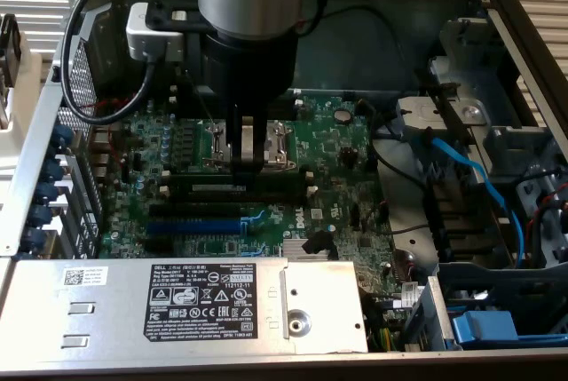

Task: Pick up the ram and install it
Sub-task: 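Insert the ram into the slot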

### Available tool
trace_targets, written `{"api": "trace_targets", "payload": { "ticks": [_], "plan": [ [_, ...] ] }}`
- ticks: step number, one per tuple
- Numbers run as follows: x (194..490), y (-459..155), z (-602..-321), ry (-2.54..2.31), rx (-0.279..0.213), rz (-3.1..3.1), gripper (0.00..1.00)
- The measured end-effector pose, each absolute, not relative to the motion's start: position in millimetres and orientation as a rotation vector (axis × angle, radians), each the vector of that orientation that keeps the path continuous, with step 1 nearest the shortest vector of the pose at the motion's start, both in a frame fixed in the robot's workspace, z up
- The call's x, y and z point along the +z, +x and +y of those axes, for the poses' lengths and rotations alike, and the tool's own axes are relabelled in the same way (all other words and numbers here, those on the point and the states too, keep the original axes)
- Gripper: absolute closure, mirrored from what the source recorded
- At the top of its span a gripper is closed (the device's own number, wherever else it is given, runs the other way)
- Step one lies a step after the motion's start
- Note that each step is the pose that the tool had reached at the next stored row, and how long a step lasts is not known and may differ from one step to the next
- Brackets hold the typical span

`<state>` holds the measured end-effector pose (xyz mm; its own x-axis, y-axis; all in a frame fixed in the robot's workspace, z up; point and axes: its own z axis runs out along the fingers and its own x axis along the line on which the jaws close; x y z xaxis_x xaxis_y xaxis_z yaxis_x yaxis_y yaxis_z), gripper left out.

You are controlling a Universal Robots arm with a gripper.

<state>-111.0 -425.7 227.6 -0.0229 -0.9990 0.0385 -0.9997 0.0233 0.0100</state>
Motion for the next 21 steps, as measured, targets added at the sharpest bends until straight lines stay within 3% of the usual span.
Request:
{"api": "trace_targets", "payload": {
  "ticks": [10, 12, 13, 21],
  "plan": [
    [227.6, -111.0, -425.7, 2.172, 0.031, -2.222, 0.88],
    [227.6, -111.1, -425.7, 2.171, 0.03, -2.222, 0.87],
    [227.6, -111.0, -425.7, 2.171, 0.031, -2.222, 0.8],
    [227.6, -111.0, -425.7, 2.172, 0.031, -2.222, 0.8]
  ]
}}
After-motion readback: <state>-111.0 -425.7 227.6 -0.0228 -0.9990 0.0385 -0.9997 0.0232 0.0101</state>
